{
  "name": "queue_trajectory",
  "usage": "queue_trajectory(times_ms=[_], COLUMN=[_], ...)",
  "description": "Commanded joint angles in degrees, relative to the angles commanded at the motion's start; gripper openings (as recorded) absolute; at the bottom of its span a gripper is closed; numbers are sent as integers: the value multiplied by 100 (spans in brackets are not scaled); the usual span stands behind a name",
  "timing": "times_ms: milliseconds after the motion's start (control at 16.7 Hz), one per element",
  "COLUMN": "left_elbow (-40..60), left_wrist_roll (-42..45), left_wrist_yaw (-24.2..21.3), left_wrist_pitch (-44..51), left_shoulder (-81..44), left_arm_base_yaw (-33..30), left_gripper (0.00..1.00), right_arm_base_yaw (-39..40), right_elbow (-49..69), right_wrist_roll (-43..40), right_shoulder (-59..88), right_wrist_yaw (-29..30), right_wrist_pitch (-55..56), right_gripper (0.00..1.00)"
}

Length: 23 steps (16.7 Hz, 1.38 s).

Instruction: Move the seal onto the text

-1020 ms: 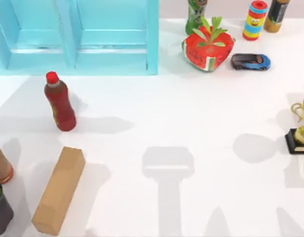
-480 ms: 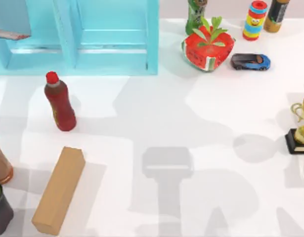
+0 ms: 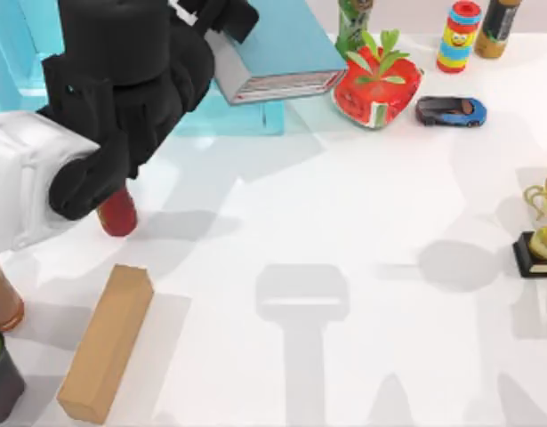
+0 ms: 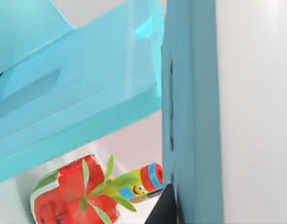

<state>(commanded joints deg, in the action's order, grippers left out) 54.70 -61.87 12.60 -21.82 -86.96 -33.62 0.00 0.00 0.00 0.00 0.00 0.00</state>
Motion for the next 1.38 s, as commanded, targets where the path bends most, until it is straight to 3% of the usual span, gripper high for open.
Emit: queue_trajectory(times_ms=[300,480,660,840,1380], left_elbow=[-379,-594,-740,-804,-859], left_wrist_roll=[-2634,-3901,-4822,-5262,-5363], left_wrist_yaw=[2121,3224,4045,4446,4541], left_wrist_pitch=[-541,-743,-874,-930,-864], left_shoulder=[-768,-1264,-1667,-1875,-1827], left_arm_base_yaw=[-1838,-2575,-3065,-3286,-3374], left_gripper=[0,0,0,0,0], right_arm_base_yaw=[0,0,0,0,0], right_elbow=[0,0,0,0,0], right_wrist_roll=[0,0,0,0,0], right_shoulder=[0,0,0,0,0], right_wrist_yaw=[0,0,0,0,0], right_wrist_pitch=[0,0,0,0,0], right_gripper=[100,100,100,100,100])
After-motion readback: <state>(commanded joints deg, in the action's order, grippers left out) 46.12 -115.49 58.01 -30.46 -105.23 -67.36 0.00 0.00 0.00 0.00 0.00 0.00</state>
